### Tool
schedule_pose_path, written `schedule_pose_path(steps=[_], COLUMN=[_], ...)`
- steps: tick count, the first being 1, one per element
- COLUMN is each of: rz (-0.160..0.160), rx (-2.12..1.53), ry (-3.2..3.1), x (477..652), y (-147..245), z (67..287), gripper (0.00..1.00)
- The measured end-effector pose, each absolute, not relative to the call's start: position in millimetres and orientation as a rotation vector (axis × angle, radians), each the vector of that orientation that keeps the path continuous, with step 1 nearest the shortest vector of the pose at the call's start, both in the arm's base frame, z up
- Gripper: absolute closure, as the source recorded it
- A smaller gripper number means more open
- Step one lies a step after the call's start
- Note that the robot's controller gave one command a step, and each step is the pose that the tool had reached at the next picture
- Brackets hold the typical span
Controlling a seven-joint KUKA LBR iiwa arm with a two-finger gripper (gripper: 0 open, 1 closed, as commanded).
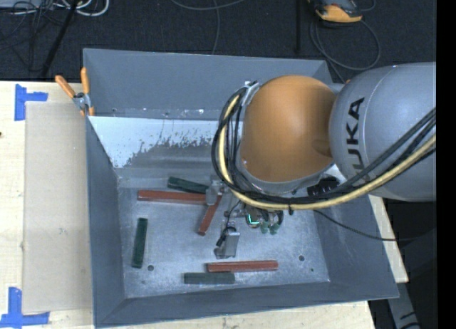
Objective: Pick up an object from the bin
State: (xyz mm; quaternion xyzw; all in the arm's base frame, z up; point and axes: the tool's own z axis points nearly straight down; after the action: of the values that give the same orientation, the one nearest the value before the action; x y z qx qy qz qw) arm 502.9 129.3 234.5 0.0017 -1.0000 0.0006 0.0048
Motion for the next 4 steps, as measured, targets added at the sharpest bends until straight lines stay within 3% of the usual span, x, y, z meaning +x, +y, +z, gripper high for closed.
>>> schedule_pose_path(steps=[1, 2, 3, 4], rz=[0.000, -0.001, 0.004, 0.000], rx=[-0.002, 0.061, 0.081, 0.132], ry=[-3.140, -3.144, -3.140, -3.137], x=[504.5, 494.6, 491.1, 475.2], y=[128.4, 101.9, 53.9, 59.5], z=[238.7, 168.9, 160.2, 150.1], gripper=[0.00, 0.00, 0.00, 0.00])
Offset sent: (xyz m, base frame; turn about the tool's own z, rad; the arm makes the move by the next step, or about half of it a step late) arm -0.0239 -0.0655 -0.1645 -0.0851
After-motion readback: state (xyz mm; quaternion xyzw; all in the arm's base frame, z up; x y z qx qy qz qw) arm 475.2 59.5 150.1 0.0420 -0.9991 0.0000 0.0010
